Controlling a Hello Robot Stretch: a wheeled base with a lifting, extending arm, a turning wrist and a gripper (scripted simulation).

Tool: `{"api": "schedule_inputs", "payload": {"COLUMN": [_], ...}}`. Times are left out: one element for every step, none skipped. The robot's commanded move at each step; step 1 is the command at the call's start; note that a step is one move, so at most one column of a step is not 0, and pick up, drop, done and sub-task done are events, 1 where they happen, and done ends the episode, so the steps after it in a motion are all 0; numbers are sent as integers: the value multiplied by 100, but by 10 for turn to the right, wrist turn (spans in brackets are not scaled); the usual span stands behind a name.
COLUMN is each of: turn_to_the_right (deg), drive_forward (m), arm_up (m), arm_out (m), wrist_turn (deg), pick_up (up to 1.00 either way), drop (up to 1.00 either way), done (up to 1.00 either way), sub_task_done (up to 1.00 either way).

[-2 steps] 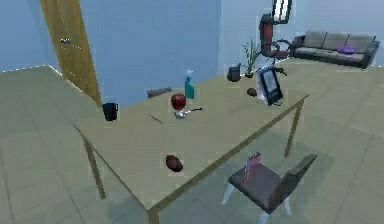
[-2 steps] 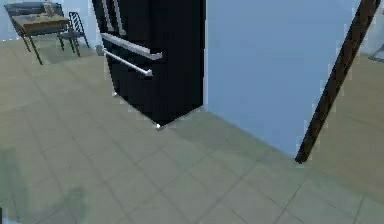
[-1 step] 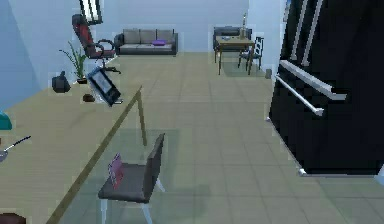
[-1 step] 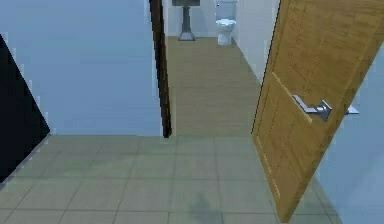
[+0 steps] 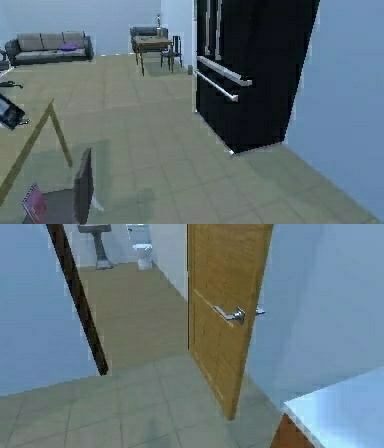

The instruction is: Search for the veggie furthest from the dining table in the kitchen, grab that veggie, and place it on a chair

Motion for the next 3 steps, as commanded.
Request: {"api": "schedule_inputs", "payload": {"turn_to_the_right": [0,-90,0], "drive_forward": [75,0,95], "arm_up": [0,0,0], "arm_out": [0,0,0], "wrist_turn": [0,0,0], "pick_up": [0,0,0], "drop": [0,0,0], "done": [0,0,0], "sub_task_done": [0,0,0]}}
